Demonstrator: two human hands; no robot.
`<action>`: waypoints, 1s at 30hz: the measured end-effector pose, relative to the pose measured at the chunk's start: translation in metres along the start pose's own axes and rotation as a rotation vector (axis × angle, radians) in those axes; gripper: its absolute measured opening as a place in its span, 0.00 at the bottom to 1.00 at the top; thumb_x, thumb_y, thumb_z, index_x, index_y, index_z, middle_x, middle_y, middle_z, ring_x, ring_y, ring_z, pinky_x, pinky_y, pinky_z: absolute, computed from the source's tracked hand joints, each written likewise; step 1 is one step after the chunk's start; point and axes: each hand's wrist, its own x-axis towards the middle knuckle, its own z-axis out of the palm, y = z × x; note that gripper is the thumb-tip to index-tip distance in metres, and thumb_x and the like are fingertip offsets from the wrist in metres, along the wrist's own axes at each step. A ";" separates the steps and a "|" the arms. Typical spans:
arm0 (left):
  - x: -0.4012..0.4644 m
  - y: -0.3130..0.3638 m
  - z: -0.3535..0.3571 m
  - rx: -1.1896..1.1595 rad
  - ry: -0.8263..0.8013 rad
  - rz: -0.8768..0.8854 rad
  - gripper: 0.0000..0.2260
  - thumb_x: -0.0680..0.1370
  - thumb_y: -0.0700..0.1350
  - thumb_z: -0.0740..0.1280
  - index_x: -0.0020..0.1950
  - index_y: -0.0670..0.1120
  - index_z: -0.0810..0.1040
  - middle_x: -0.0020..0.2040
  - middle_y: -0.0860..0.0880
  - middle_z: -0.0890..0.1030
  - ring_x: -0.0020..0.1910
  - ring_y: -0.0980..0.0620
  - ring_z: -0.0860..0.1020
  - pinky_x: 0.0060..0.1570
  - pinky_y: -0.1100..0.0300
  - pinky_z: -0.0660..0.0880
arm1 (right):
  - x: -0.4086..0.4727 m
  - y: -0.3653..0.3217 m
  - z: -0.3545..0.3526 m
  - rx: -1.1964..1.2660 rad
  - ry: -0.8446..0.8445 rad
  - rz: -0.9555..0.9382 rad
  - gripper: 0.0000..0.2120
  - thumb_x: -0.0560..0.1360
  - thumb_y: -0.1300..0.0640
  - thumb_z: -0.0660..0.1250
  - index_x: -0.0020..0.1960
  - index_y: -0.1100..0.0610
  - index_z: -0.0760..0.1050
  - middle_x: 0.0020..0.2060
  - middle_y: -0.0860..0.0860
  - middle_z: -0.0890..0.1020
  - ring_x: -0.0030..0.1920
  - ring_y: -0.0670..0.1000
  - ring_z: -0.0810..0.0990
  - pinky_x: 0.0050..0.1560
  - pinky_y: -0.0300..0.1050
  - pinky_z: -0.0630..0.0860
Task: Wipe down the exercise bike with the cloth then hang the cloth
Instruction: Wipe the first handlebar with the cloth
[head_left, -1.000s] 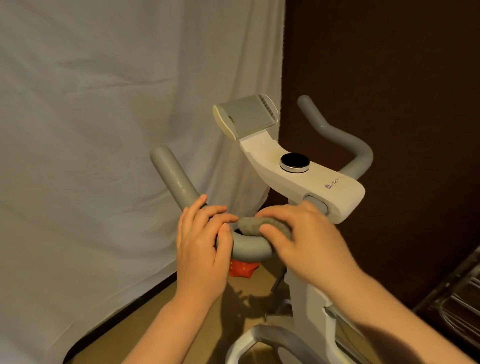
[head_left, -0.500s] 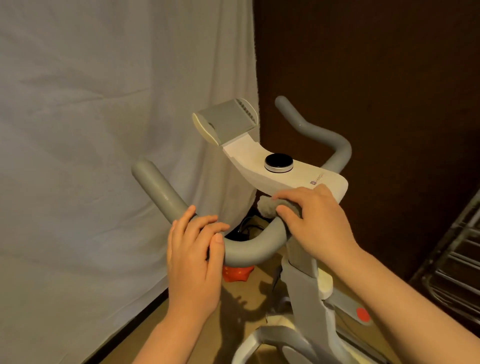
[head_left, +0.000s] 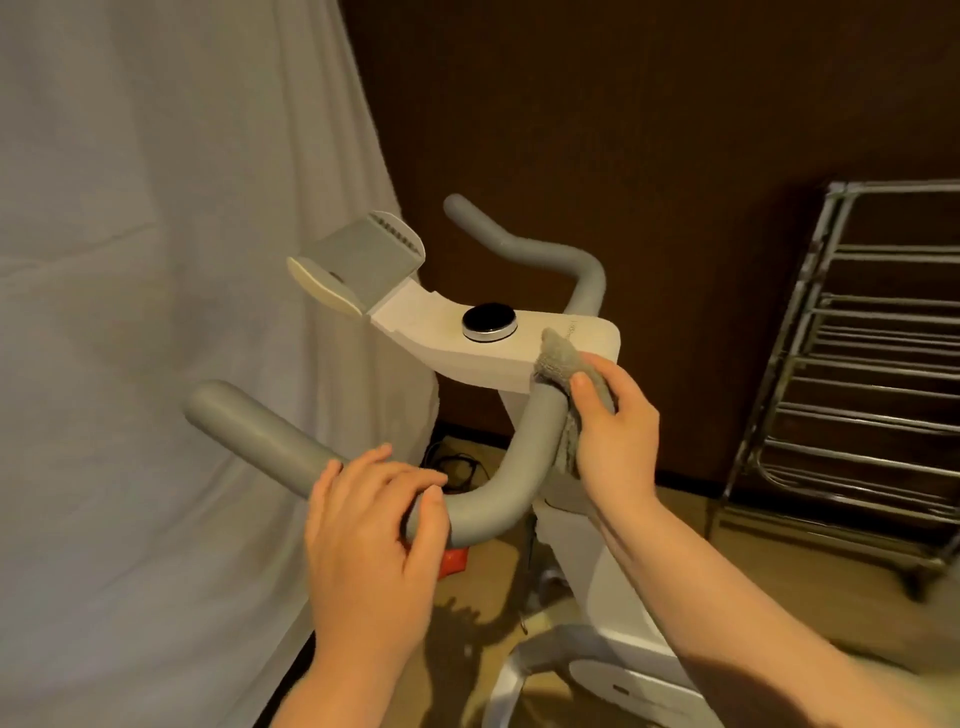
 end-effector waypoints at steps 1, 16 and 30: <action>0.005 -0.003 -0.004 -0.009 -0.028 0.056 0.12 0.76 0.51 0.58 0.44 0.54 0.82 0.43 0.61 0.78 0.51 0.62 0.72 0.62 0.50 0.68 | -0.014 -0.001 0.003 0.004 0.030 0.026 0.12 0.81 0.54 0.61 0.62 0.46 0.76 0.58 0.47 0.78 0.58 0.45 0.76 0.61 0.52 0.75; 0.016 -0.023 -0.011 -0.140 -0.100 0.320 0.12 0.79 0.49 0.59 0.45 0.53 0.82 0.39 0.59 0.79 0.40 0.59 0.73 0.45 0.59 0.63 | -0.121 -0.012 0.039 0.053 0.234 -0.035 0.09 0.79 0.53 0.64 0.54 0.38 0.72 0.56 0.42 0.71 0.58 0.41 0.74 0.60 0.43 0.75; 0.016 -0.033 -0.020 -0.194 -0.174 0.390 0.14 0.80 0.50 0.57 0.52 0.52 0.83 0.44 0.58 0.82 0.44 0.62 0.72 0.49 0.63 0.62 | -0.112 -0.011 0.055 0.195 0.458 0.143 0.06 0.80 0.55 0.62 0.55 0.44 0.68 0.60 0.52 0.74 0.56 0.47 0.77 0.55 0.47 0.77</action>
